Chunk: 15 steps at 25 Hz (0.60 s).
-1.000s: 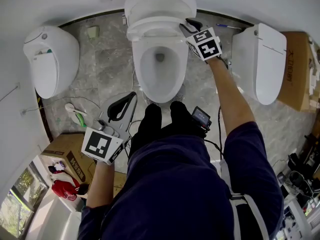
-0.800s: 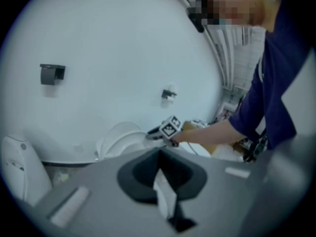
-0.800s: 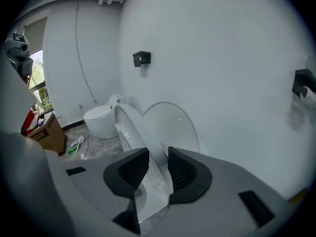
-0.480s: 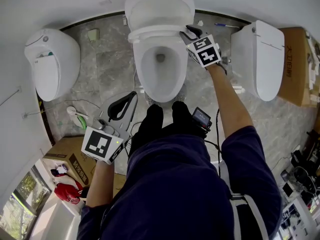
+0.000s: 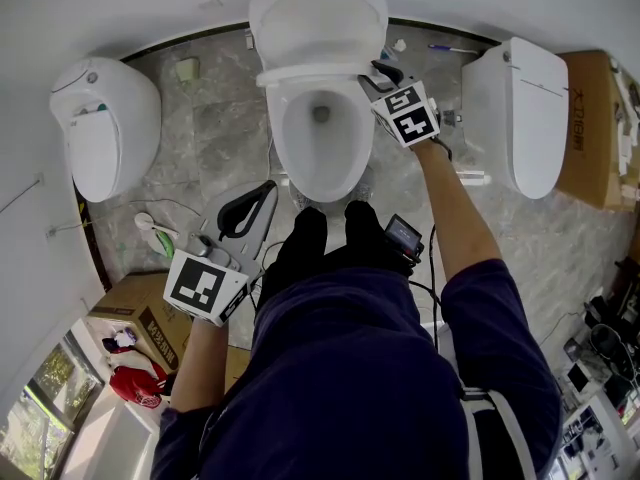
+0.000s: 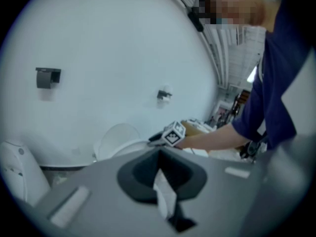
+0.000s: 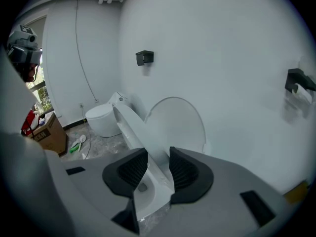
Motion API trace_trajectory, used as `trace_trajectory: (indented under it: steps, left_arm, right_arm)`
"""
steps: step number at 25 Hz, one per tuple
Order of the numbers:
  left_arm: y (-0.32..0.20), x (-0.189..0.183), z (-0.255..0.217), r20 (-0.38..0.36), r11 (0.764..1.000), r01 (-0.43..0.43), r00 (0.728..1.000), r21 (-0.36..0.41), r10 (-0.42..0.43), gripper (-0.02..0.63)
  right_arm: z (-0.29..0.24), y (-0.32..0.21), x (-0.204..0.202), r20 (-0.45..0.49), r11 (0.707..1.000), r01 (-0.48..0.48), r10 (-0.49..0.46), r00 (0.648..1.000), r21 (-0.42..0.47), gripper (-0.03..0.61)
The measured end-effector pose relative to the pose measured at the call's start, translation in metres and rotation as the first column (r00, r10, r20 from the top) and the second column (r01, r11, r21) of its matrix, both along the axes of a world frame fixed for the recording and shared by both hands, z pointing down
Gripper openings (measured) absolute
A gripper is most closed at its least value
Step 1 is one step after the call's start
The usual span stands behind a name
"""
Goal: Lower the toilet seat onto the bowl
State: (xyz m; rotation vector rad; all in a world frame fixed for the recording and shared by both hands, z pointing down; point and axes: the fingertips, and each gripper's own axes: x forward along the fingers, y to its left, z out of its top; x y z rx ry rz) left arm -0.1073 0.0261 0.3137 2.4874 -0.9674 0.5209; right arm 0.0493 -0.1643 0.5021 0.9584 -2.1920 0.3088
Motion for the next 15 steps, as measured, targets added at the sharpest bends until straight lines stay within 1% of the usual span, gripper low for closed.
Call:
trace_trajectory:
  steps: [6,15]
  left_arm:
    - [-0.003,0.004,0.0,-0.006,1.0,-0.008,1.0,0.006,0.008,0.003]
    - [0.001,0.01,0.0,-0.016,1.0,-0.021,1.0,0.009,0.021,0.003]
  right_arm:
    - [0.006,0.019,-0.001,0.005,1.0,0.016,-0.016,1.0,-0.016,0.133]
    - [0.011,0.043,-0.003,0.014,0.999,0.009,-0.008,1.0,-0.032,0.143]
